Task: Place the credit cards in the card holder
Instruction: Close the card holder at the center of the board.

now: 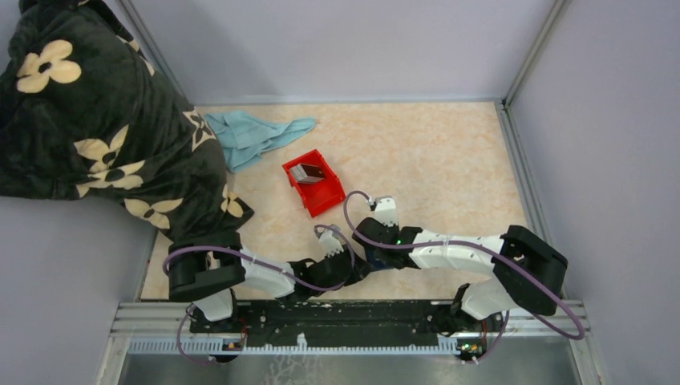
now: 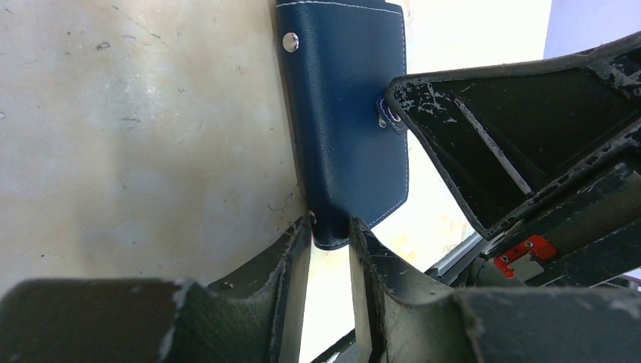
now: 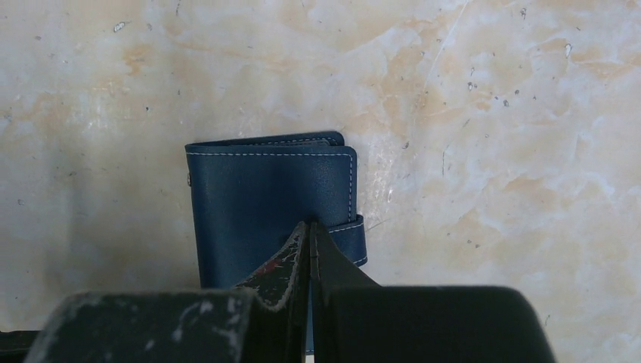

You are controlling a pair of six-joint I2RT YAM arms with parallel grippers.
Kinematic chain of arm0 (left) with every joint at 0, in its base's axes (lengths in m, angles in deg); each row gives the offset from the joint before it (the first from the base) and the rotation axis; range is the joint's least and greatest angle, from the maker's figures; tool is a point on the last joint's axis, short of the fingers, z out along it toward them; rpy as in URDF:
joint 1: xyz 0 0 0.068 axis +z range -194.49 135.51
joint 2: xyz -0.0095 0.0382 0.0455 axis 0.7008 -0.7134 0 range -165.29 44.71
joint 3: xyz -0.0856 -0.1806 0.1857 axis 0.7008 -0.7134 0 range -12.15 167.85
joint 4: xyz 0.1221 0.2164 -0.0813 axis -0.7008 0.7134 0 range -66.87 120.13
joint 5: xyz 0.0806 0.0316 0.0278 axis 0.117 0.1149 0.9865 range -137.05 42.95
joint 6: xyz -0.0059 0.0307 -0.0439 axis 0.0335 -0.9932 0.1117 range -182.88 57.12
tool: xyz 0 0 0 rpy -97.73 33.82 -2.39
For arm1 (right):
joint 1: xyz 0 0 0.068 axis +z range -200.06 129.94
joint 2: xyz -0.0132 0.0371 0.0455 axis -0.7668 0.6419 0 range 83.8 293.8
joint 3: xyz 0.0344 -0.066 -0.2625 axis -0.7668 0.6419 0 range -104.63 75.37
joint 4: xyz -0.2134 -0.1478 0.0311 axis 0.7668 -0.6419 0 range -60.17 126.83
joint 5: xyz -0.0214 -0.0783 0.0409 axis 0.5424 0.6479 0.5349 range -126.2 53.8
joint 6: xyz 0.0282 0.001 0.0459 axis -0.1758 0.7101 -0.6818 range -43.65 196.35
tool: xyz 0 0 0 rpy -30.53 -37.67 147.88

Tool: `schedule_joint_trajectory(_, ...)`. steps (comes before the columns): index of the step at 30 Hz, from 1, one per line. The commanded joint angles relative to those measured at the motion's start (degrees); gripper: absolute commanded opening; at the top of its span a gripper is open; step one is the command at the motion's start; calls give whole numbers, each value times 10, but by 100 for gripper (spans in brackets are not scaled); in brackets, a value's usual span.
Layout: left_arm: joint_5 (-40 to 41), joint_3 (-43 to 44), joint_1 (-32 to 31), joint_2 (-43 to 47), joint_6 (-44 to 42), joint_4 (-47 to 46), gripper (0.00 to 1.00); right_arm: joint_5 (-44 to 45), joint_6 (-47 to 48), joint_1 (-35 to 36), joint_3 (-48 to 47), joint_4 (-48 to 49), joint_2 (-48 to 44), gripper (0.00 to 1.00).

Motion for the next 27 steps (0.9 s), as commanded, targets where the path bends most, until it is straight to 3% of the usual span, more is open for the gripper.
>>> schedule_joint_trajectory(1,-13,-24,3,-45,-19,140,35,-33,-19,-1,18,13,0,0)
schedule_joint_trajectory(27,-16,-23,3,-50,-16,139,34,61,-24,28,-25,-56,-58,0)
